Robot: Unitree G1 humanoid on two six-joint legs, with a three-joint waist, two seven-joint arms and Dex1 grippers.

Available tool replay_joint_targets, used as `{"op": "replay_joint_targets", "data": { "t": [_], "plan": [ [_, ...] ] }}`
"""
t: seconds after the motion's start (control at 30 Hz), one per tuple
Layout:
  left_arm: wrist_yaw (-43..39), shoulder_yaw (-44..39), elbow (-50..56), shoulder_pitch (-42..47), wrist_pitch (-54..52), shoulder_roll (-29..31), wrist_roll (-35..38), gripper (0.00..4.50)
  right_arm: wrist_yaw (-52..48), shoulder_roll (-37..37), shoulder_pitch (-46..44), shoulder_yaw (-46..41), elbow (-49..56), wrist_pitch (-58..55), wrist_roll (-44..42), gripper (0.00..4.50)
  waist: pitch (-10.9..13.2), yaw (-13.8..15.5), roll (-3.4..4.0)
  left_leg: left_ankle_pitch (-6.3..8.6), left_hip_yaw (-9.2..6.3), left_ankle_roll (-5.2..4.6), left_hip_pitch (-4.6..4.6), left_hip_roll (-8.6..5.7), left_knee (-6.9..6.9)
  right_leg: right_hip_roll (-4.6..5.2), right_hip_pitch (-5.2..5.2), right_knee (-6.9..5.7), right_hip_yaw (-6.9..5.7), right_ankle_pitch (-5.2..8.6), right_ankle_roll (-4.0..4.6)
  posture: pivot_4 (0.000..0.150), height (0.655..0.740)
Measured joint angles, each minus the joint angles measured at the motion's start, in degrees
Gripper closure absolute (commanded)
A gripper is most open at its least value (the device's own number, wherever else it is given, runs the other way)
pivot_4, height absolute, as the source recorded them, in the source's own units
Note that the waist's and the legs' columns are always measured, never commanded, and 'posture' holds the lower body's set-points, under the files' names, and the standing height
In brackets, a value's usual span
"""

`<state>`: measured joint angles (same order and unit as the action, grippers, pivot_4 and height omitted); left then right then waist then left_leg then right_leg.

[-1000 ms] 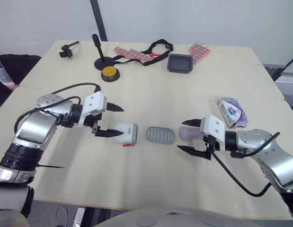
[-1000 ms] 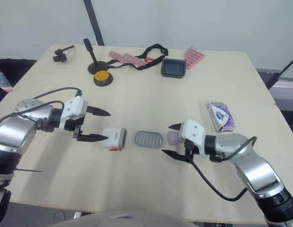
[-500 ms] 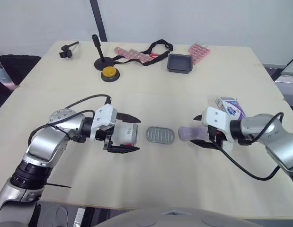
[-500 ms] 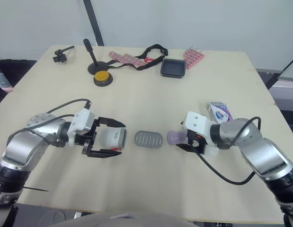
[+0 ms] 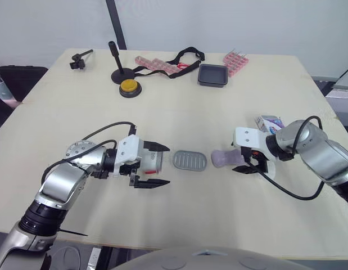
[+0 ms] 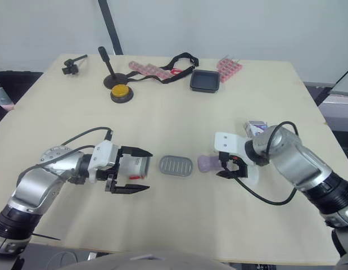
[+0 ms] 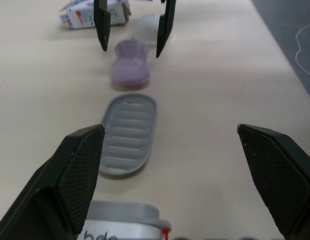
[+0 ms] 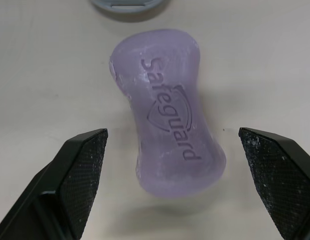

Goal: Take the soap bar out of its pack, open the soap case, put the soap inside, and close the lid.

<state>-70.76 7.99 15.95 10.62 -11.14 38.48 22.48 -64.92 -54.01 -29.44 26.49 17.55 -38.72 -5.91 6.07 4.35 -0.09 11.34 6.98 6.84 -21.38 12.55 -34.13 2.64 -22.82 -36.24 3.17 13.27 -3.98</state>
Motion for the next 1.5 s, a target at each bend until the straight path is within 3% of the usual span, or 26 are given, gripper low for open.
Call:
{"op": "replay_joint_targets", "data": {
  "t": [0.27, 0.3, 0.33, 0.5, 1.17, 1.5],
  "plan": [
    [0.34, 0.03, -3.7, -0.18, 2.94, 0.43, -2.54, 0.01, -0.59, 3.15, -2.6, 3.12, -3.56, -0.06, 3.63, 0.0, 0.0, 0.29, 0.0, 0.0, -0.01, -0.02, 0.01, 0.0, -0.13, 0.01, -0.04, -0.06, -0.01, 0.0, 0.0, 0.15, 0.7395],
    [0.4, 0.07, -3.78, -0.18, 3.07, 0.36, -2.79, 0.0, -0.59, 3.36, -2.66, 3.45, -3.76, 0.02, 4.19, 0.25, 0.0, 0.3, 0.0, 0.0, -0.01, -0.02, 0.0, 0.0, -0.13, 0.01, -0.03, -0.07, -0.01, 0.0, 0.0, 0.15, 0.7395],
    [0.44, 0.21, -3.79, -0.18, 3.37, 0.3, -2.96, 0.0, -0.96, 3.99, -2.67, 3.69, -4.01, 0.05, 4.51, 1.01, 0.0, 0.25, 0.0, 0.0, 0.0, -0.01, 0.0, 0.0, -0.13, 0.01, -0.04, -0.08, 0.0, 0.0, 0.01, 0.15, 0.7395],
    [0.46, 0.31, -3.83, -0.18, 3.69, 0.3, -3.53, 0.0, -1.81, 4.15, -2.72, 4.01, -3.78, 0.27, 4.67, 2.48, 0.0, 0.2, 0.0, 0.0, 0.0, -0.02, 0.0, 0.0, -0.15, 0.01, -0.03, -0.12, 0.02, 0.0, 0.01, 0.15, 0.7395],
    [2.09, 1.17, -7.23, 0.05, 6.51, 0.3, -5.32, 0.0, -3.63, 4.74, -4.43, 3.28, 0.33, -2.36, 5.4, 2.48, -0.01, 0.12, -0.01, 0.0, 0.0, -0.02, 0.01, 0.01, -0.18, 0.0, -0.06, -0.18, 0.03, 0.0, 0.01, 0.15, 0.7395],
    [2.92, -0.83, -8.17, 0.39, 6.65, 2.64, -5.27, 0.0, -1.57, 14.33, -13.01, 2.46, 5.62, -14.92, 0.42, 2.48, -0.01, 0.52, -0.01, 0.0, -0.02, -0.01, 0.11, 0.04, -0.24, -0.06, -0.14, -0.24, 0.0, -0.01, 0.01, 0.15, 0.7395]
  ]
}}
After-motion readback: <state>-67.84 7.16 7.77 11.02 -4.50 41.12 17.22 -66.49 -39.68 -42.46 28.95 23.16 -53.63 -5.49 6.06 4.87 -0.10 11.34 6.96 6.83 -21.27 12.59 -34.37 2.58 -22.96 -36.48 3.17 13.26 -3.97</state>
